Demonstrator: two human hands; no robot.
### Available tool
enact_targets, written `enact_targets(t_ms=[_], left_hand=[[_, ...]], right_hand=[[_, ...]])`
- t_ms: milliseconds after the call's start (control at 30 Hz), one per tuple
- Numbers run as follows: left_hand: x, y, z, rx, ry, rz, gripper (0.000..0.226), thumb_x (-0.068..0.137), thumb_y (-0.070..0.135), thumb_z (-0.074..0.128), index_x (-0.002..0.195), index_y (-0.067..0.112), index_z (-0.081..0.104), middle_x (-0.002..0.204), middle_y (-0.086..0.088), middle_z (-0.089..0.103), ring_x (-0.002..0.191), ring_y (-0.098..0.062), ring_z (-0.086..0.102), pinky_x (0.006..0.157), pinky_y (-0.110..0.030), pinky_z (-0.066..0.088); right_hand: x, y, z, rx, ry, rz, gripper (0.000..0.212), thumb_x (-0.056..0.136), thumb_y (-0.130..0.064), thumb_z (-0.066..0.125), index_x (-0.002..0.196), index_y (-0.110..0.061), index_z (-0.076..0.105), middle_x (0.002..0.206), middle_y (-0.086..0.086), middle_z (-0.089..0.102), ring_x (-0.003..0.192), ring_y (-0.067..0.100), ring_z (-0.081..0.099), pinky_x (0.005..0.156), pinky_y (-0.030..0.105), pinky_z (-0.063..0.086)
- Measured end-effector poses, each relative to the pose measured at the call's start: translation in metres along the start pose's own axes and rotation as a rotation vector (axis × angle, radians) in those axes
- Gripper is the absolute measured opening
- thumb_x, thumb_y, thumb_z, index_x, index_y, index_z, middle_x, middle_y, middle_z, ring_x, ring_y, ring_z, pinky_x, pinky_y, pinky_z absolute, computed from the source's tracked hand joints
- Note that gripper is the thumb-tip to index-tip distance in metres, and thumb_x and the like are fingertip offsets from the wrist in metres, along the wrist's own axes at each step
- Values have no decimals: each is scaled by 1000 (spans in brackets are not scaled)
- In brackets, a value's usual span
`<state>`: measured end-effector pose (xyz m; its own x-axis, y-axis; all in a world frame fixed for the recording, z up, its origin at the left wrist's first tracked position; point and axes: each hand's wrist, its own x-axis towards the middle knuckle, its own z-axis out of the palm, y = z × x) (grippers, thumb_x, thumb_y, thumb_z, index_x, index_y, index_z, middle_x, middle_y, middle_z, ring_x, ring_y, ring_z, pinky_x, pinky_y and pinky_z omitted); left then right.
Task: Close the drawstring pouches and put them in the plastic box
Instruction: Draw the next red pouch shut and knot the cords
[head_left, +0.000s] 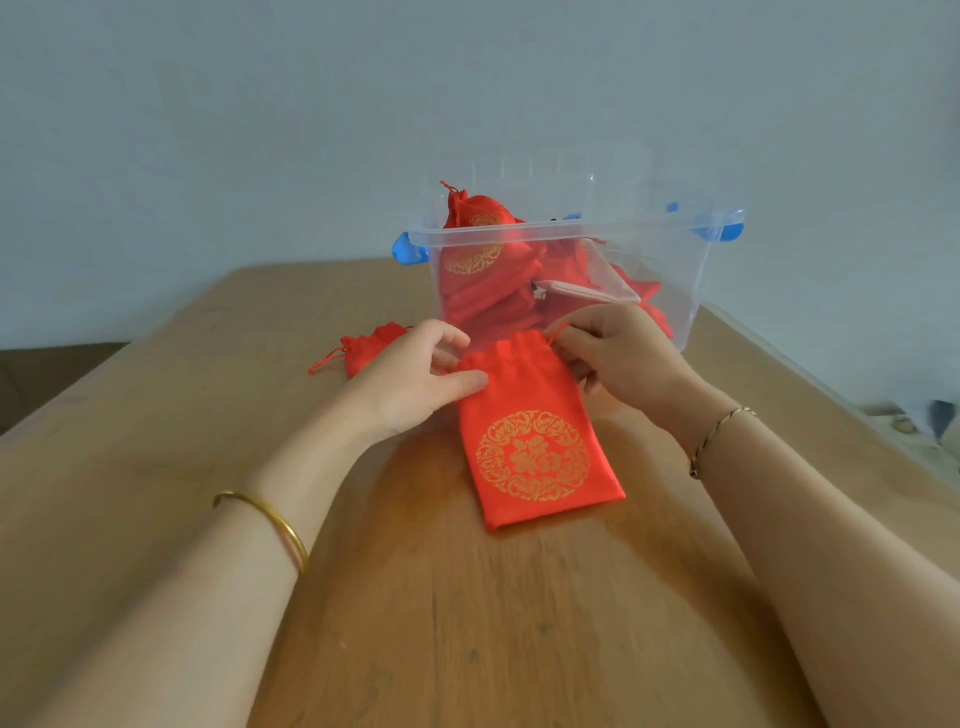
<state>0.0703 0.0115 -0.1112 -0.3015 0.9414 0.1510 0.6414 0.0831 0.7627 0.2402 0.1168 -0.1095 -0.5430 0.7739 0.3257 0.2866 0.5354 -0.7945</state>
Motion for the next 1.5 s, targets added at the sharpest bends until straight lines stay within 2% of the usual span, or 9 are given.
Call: enact_targets(t_ms=[300,400,633,800,1000,1100,1233,1367,1500], left_hand=[[0,-8,-10,80,78,-25,15,83,5,63,81,19,68,70,-3,64,60,-11,53,52,-23,37],[1,-11,-11,99,185,-23,20,83,7,63,73,24,68,72,1,65,65,-12,55,61,-27,44],[0,-15,-16,218,378,-41,13,84,14,64,74,22,69,71,15,59,72,-10,52,64,-25,35],[0,-14,-18,283,461,-31,10,85,14,62,79,14,69,81,6,60,81,-12,53,70,-23,34],[2,-19,-19,290,432,-52,23,93,20,50,80,8,64,78,3,58,77,-19,51,70,-28,35],[5,-14,-17,-1,400,-202,29,93,18,42,66,13,54,65,0,48,58,-17,43,57,-28,40],[4,-3,-25,-781,407,-477,25,84,6,36,60,13,39,56,2,32,33,-8,24,34,-11,22],[7,-4,-28,-1200,408,-543,25,81,3,32,58,12,35,50,2,31,30,-8,22,31,-13,21],[8,7,-27,-1279,394,-276,28,85,8,36,58,16,36,60,1,54,53,-11,52,46,-17,40]], right_hand=[[6,9,-3,-89,5,-31,24,90,-4,46,94,1,69,76,16,65,62,32,60,65,39,54],[5,12,-9,-150,-78,-17,25,93,-3,43,104,-4,65,74,8,64,53,19,59,50,17,47],[0,12,-21,-109,-270,78,15,95,-8,44,80,-9,44,64,10,68,49,18,62,51,29,48],[-5,12,-31,-199,-246,60,26,91,-18,56,72,-1,56,54,7,62,37,6,51,40,14,38],[-5,10,-31,264,-198,275,39,93,-37,50,64,-13,59,47,1,53,34,7,39,39,17,31],[-3,7,-26,788,-215,579,37,93,-29,49,59,-15,54,42,-5,48,30,2,36,33,11,25],[-2,3,-23,1327,-73,781,19,73,-10,55,55,-16,49,37,-10,44,25,0,35,28,10,22],[2,7,-22,1438,218,806,32,87,-8,48,56,-15,46,35,-8,43,24,1,36,27,11,24],[3,3,-21,1276,241,687,31,90,-11,43,60,-17,46,34,-8,45,26,1,39,28,10,27]])
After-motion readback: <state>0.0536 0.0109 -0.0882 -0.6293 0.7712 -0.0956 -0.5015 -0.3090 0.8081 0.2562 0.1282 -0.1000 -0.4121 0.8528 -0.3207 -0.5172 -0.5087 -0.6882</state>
